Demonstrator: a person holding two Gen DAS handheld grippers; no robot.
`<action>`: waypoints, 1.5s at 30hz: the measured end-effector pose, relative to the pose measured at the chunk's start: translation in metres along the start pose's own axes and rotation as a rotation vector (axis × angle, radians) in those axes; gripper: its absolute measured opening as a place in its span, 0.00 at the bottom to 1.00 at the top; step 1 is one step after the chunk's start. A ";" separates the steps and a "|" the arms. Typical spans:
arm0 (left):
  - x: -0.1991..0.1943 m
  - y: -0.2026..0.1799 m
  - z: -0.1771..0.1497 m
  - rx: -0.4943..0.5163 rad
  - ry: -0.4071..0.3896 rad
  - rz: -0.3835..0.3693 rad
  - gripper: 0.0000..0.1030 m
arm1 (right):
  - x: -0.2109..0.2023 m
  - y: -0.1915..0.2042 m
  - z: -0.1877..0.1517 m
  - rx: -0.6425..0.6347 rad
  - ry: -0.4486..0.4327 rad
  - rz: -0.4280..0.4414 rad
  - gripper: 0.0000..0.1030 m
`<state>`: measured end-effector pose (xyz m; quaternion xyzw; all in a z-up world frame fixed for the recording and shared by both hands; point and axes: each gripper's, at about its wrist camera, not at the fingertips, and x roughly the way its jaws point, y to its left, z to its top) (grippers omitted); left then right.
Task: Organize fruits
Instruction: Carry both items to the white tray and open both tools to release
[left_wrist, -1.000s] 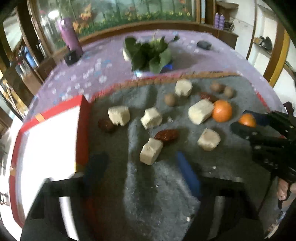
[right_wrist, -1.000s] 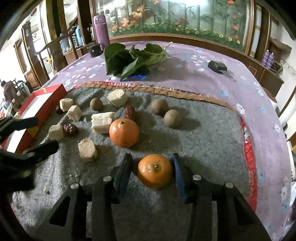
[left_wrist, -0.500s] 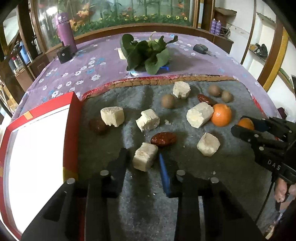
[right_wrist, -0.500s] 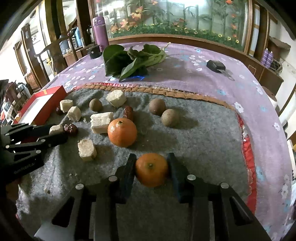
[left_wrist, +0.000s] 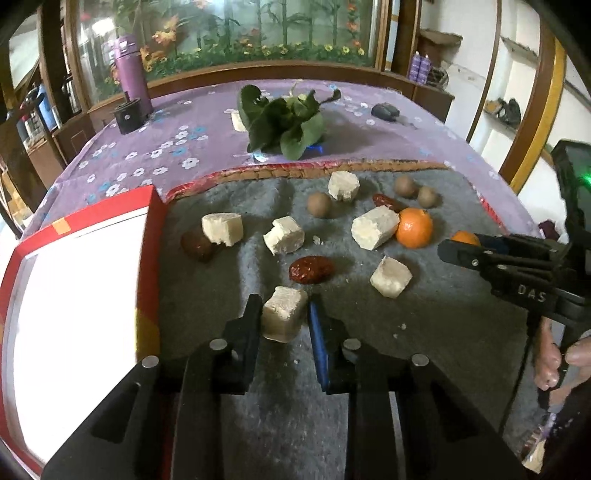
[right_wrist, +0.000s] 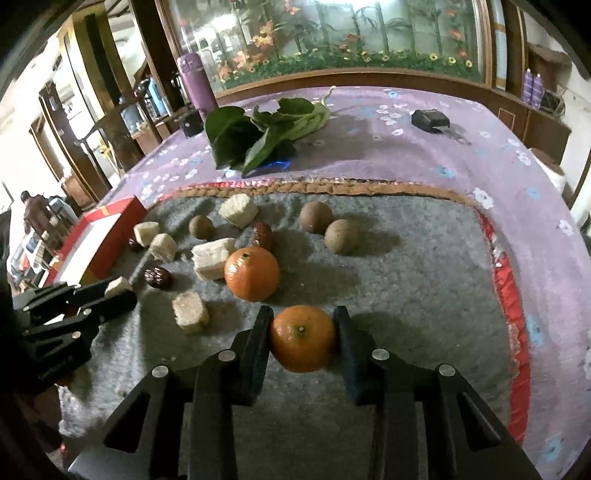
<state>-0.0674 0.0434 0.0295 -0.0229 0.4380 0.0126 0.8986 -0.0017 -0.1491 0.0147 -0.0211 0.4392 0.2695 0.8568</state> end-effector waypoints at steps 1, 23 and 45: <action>-0.004 0.002 -0.001 -0.009 -0.008 -0.003 0.21 | -0.001 0.001 0.000 -0.002 -0.005 0.006 0.33; -0.076 0.115 -0.053 -0.148 -0.108 0.400 0.22 | 0.017 0.211 0.017 -0.233 0.019 0.311 0.32; -0.088 0.147 -0.078 -0.199 -0.100 0.542 0.35 | 0.017 0.252 -0.007 -0.310 0.059 0.330 0.38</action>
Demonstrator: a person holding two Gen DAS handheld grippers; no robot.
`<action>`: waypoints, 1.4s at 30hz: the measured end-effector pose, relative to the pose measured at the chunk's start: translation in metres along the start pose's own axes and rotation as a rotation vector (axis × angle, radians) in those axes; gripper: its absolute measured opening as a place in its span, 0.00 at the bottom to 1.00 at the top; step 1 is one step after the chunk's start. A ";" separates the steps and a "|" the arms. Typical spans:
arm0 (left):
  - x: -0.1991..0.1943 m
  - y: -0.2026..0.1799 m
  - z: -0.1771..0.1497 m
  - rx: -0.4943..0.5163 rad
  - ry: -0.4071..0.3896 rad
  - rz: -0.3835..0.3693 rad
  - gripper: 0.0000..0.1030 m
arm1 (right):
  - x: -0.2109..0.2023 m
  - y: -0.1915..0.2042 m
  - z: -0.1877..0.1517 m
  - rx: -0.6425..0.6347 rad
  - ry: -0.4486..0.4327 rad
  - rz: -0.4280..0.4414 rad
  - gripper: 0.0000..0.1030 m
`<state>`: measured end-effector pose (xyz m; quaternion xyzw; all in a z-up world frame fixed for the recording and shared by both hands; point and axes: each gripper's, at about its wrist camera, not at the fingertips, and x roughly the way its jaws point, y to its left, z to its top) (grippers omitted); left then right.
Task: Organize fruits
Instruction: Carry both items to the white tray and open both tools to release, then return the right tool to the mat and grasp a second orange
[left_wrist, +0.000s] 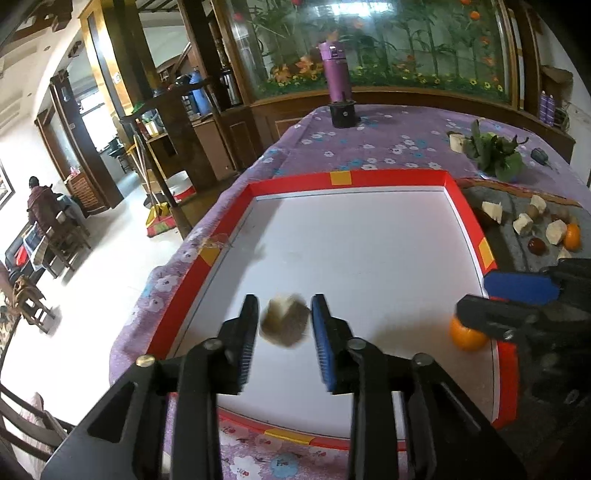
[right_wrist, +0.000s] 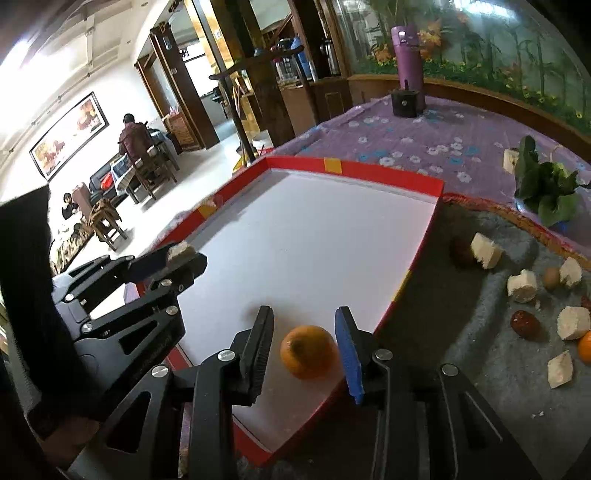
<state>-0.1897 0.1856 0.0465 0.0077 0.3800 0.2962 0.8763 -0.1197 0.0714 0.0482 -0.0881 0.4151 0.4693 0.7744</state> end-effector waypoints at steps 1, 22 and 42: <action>0.000 0.001 0.000 -0.001 -0.004 0.005 0.44 | -0.005 -0.002 0.000 0.011 -0.013 -0.005 0.39; -0.023 0.009 0.003 -0.018 -0.065 0.057 0.59 | 0.007 -0.010 -0.026 0.141 0.079 0.081 0.59; -0.063 0.003 0.008 -0.024 -0.144 -0.052 0.73 | -0.072 -0.049 -0.041 0.137 -0.083 -0.058 0.59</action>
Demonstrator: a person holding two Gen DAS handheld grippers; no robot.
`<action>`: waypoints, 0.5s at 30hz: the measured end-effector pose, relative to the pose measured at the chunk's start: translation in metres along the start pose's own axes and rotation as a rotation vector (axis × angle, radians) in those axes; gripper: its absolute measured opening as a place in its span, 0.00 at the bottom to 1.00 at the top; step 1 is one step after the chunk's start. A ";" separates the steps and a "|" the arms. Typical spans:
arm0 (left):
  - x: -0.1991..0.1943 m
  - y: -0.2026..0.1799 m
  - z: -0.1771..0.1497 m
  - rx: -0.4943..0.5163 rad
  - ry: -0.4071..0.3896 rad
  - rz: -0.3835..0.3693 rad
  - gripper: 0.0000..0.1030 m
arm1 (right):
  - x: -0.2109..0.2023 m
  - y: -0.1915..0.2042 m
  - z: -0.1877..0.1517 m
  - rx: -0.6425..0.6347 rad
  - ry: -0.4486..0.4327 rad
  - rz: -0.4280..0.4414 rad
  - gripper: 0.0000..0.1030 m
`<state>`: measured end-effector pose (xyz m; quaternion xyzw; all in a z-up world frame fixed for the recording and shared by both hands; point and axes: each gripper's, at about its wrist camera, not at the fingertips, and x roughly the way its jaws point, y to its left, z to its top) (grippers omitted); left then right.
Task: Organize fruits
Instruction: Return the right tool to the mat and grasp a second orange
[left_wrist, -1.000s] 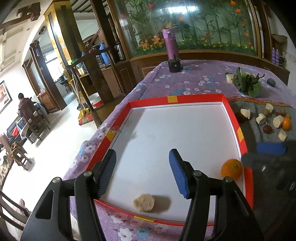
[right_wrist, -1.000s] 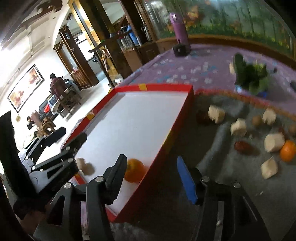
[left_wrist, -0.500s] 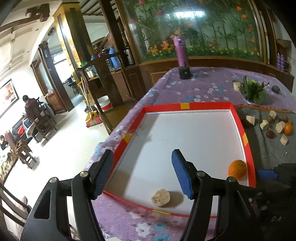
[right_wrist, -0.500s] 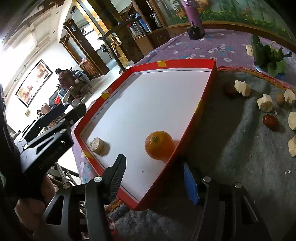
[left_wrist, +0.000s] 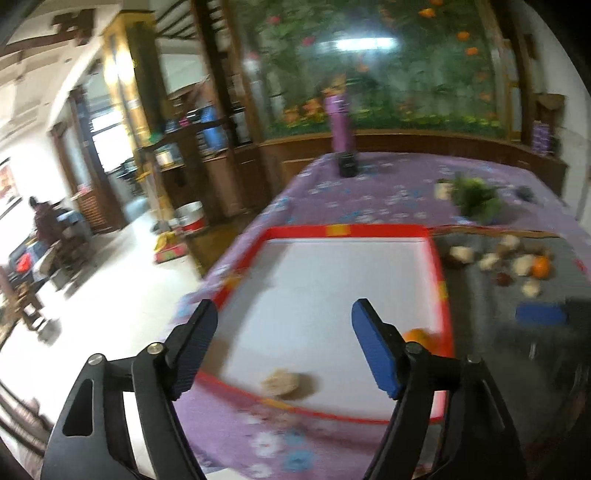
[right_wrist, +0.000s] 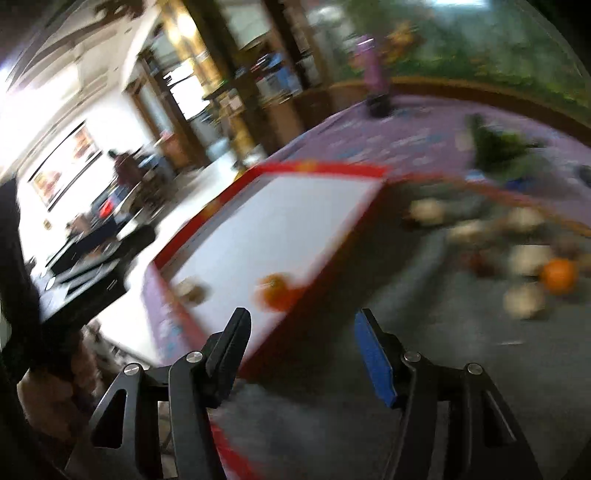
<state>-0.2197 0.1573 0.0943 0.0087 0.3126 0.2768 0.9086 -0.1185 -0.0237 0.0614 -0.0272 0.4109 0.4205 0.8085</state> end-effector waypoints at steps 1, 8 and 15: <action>0.000 -0.015 0.004 0.023 0.000 -0.049 0.73 | -0.013 -0.023 0.001 0.034 -0.027 -0.044 0.59; 0.020 -0.114 0.023 0.182 0.066 -0.311 0.74 | -0.049 -0.141 0.003 0.195 -0.043 -0.238 0.61; 0.040 -0.178 0.023 0.259 0.166 -0.432 0.73 | -0.010 -0.169 0.023 0.199 0.072 -0.186 0.56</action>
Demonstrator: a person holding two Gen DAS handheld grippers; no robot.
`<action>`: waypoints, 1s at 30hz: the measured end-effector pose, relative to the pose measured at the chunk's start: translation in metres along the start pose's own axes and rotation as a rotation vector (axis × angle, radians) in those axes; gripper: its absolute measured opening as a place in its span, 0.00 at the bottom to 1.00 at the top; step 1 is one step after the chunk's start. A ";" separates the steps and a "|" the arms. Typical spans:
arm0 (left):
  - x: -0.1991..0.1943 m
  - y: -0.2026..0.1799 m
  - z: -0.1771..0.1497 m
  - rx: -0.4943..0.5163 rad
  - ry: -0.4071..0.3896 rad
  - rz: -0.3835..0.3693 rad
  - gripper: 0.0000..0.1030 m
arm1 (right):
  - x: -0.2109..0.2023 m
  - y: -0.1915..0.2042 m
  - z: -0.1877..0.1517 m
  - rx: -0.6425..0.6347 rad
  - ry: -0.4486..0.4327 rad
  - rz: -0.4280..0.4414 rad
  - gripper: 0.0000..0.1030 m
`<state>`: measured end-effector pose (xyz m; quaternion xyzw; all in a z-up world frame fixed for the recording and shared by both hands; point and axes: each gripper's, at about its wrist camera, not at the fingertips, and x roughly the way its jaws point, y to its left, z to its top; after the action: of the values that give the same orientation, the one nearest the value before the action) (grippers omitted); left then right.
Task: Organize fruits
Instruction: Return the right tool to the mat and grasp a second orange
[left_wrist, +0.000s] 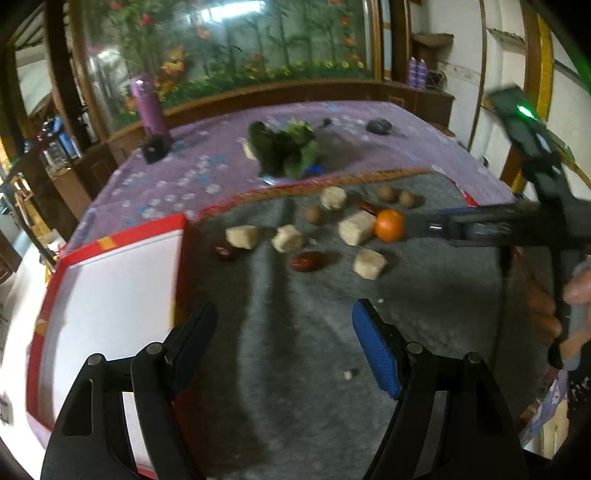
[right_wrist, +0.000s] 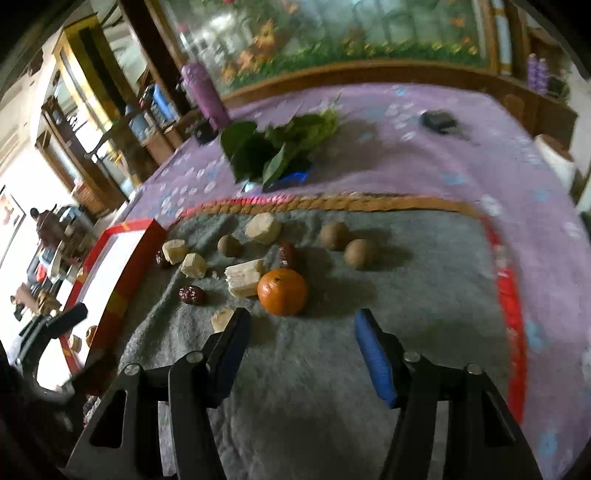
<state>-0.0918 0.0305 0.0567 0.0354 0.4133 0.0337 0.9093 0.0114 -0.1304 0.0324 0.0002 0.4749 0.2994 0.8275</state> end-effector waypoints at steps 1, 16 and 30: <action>0.004 -0.002 0.003 0.003 0.009 -0.013 0.73 | 0.006 0.003 0.003 -0.015 0.012 0.005 0.55; 0.036 -0.046 0.010 0.029 0.091 -0.110 0.73 | 0.012 -0.043 0.016 0.132 -0.022 0.167 0.35; 0.074 -0.068 0.022 0.042 0.127 -0.077 0.48 | 0.003 -0.071 0.021 0.276 -0.047 0.230 0.35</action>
<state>-0.0248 -0.0314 0.0095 0.0365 0.4717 -0.0080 0.8810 0.0638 -0.1810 0.0211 0.1752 0.4890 0.3238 0.7908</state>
